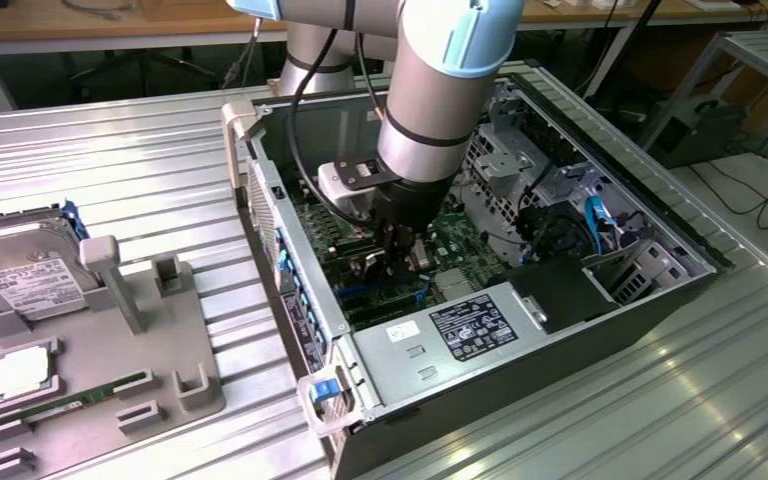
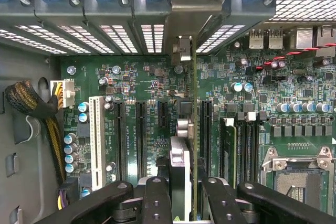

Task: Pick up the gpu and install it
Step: 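Insert the gpu into the slot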

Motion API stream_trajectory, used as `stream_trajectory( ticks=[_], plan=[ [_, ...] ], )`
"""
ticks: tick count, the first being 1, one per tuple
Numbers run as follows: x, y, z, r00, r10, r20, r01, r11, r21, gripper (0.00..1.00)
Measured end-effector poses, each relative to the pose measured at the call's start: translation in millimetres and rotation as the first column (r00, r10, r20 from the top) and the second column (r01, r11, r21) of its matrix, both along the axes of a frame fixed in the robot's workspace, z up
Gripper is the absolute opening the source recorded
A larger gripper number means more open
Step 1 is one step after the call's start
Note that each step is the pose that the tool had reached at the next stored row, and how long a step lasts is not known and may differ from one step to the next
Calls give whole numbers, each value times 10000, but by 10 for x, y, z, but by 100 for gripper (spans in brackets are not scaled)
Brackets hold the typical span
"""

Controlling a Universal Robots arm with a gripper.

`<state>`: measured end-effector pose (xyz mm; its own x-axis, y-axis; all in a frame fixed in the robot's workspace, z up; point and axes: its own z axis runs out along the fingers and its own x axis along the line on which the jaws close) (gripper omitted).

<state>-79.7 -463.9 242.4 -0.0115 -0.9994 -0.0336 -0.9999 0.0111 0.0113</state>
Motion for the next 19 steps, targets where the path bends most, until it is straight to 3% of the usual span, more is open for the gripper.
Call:
stream_trajectory(
  ticks=[19],
  plan=[
    [11,0,10,10000,-1,-53,1,10000,1,28]
  ],
)
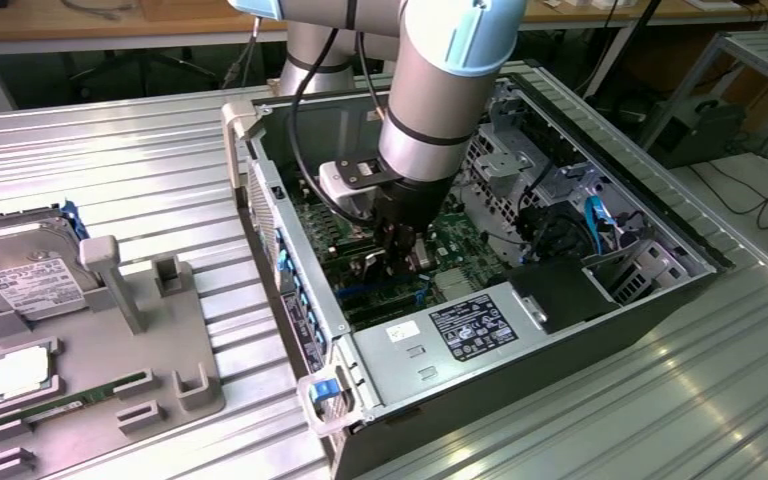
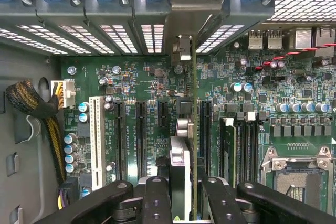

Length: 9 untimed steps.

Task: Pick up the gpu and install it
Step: 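Insert the gpu into the slot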

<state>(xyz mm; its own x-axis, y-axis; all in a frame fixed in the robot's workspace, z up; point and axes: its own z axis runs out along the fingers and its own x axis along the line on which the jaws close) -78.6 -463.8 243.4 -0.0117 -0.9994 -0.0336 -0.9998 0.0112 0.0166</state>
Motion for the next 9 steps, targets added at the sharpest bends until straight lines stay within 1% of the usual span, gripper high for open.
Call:
stream_trajectory(
  ticks=[5,7,9],
  plan=[
    [1,3,1,10000,1,0,-1,10000,-2,28],
    [0,19,0,10000,0,0,0,10000,0,28],
    [1,24,0,10000,2,0,-2,10000,0,28]
  ],
)
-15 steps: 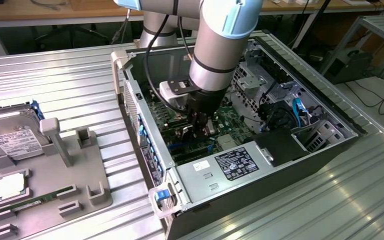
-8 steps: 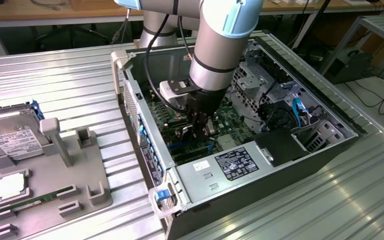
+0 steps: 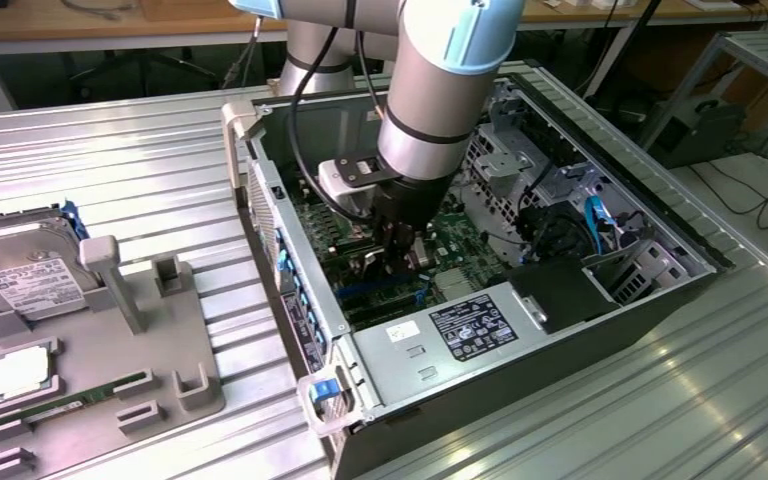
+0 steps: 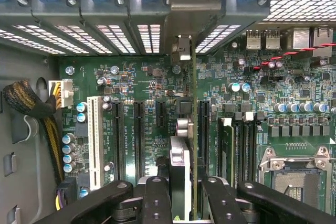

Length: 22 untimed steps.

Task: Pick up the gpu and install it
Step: 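Insert the gpu into the slot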

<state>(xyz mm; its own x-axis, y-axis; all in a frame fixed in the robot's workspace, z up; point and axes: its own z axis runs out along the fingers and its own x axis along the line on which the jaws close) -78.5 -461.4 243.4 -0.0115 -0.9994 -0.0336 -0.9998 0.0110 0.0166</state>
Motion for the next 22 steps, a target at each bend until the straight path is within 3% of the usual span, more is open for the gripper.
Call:
stream_trajectory(
  ticks=[7,9,15,16,17,20,22],
  plan=[
    [-27,9,-14,10000,-2,-3,2,10000,1,28],
    [-26,9,-25,9999,2,-172,-2,10000,-1,28],
    [-27,9,-79,9998,-2,-176,1,10000,-1,28],
    [-28,9,-80,9999,-4,-103,3,10000,-40,28],
    [-30,9,-79,10000,-3,-54,2,10000,-43,28],
    [-41,9,-78,10000,-1,12,2,10000,-48,28],
    [-57,9,-79,9999,2,147,-1,10000,-51,28]
  ],
)
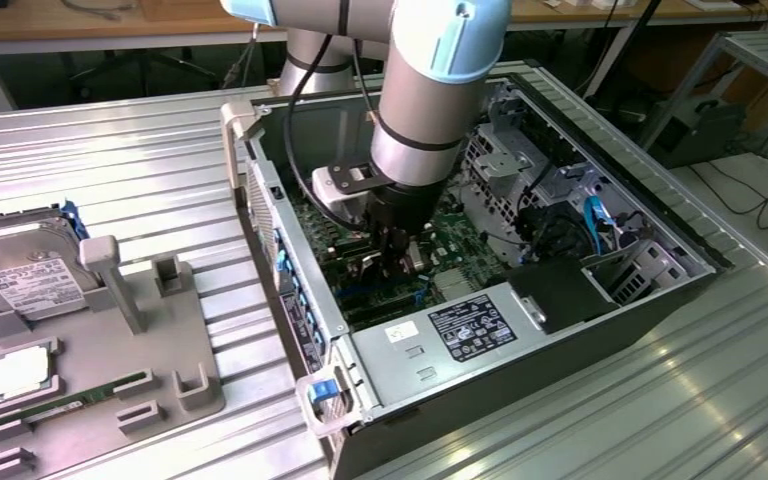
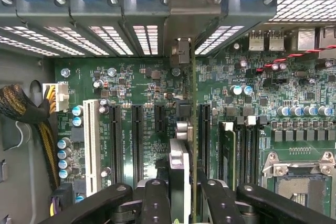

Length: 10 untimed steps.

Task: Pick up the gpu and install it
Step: 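Insert the gpu into the slot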

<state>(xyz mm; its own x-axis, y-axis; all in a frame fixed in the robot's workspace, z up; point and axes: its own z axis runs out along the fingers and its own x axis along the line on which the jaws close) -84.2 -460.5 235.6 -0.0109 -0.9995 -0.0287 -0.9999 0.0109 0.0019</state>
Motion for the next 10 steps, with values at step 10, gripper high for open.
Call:
stream_trajectory(
  ticks=[10],
  plan=[
    [-32,1,-1,9998,19,209,-19,10000,0,28]
  ],
)
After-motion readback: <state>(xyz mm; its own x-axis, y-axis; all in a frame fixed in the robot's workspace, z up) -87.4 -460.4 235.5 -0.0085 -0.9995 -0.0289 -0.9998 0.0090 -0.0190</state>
